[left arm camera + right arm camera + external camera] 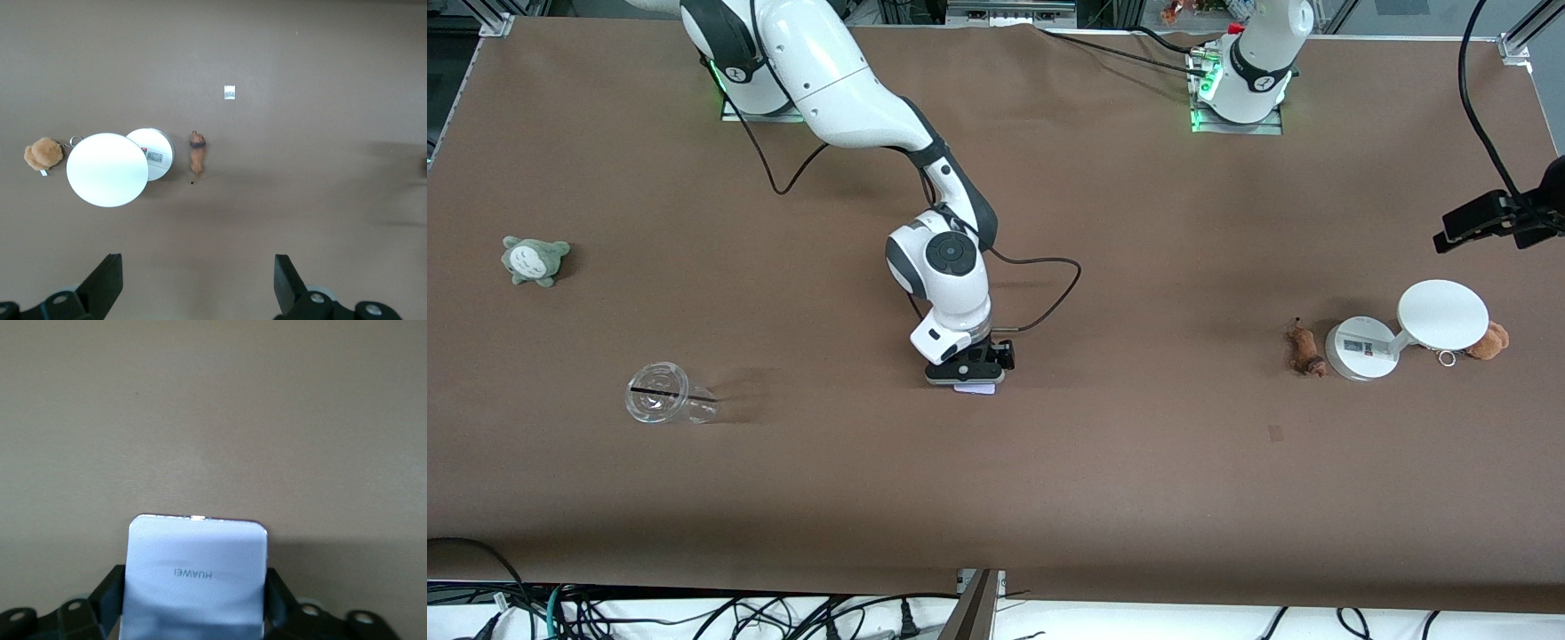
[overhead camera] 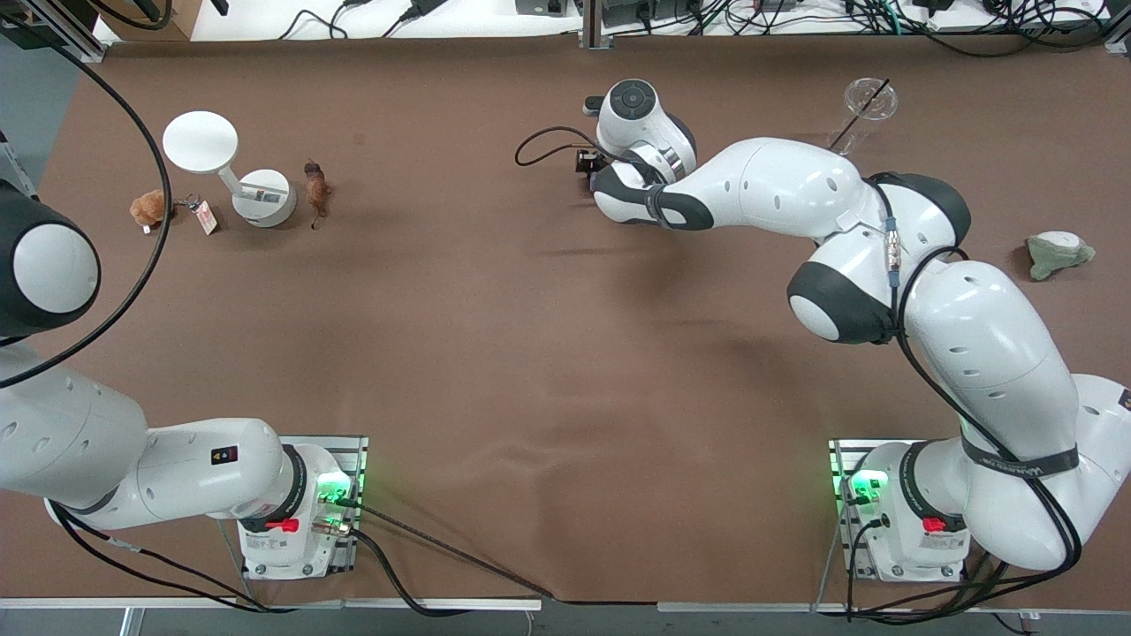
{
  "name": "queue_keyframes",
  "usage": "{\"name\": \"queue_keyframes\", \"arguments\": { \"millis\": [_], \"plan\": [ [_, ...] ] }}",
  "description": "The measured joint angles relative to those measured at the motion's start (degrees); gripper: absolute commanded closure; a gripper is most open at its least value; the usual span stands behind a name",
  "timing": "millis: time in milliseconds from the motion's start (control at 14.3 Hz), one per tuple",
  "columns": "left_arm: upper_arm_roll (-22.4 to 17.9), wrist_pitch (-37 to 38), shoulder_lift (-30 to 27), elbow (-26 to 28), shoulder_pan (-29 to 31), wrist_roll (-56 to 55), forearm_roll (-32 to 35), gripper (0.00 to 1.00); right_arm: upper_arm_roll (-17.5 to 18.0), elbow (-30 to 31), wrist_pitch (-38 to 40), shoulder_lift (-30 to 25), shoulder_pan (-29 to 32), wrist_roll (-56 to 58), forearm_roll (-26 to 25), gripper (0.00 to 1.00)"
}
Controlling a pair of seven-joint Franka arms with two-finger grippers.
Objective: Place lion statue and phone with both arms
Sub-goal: 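Close the right gripper on the white phone and lift it, then carry the phone with the right gripper toward the glass cup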
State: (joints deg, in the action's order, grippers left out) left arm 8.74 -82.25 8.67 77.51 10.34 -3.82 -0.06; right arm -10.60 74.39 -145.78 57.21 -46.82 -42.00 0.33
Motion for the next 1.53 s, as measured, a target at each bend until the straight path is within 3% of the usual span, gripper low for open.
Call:
{"name": "queue_keyframes", "arguments": {
  "millis": [209, 488, 837, 977, 1186, 1535],
  "plan": [
    [0.2, -1.4, -1.4, 2.9, -0.4, 0.0, 0.0, 0.00, -0.5, -0.2, 0.3, -0.1, 0.3, 0.9, 0.0, 0.36],
    [0.2, -2.8, -2.6, 5.5, -0.6, 0.0, 0.0, 0.00, -1.3, -0.5, 8.0, -3.9, 4.6, 10.2, 0.4, 0.36],
    [0.0, -3.1, -2.5, 6.1, -0.3, 0.0, 0.0, 0.00, -1.7, -0.5, 20.0, -11.3, 16.3, 34.3, 12.0, 0.35],
    [0.0, -3.2, -2.5, 6.1, -0.2, 0.0, 0.0, 0.00, -1.7, 0.2, 22.6, -12.6, 21.0, 41.3, 13.3, 0.34],
    [0.0, -3.2, -2.5, 6.2, -0.2, 0.0, 0.0, 0.00, -1.6, 3.9, 22.0, -12.9, 25.8, 47.8, 13.4, 0.34],
    [0.0, -3.3, -2.4, 6.2, -0.2, 0.0, 0.0, 0.00, -1.5, 12.6, 11.1, -12.7, 27.3, 51.9, 13.5, 0.34]
  ]
}}
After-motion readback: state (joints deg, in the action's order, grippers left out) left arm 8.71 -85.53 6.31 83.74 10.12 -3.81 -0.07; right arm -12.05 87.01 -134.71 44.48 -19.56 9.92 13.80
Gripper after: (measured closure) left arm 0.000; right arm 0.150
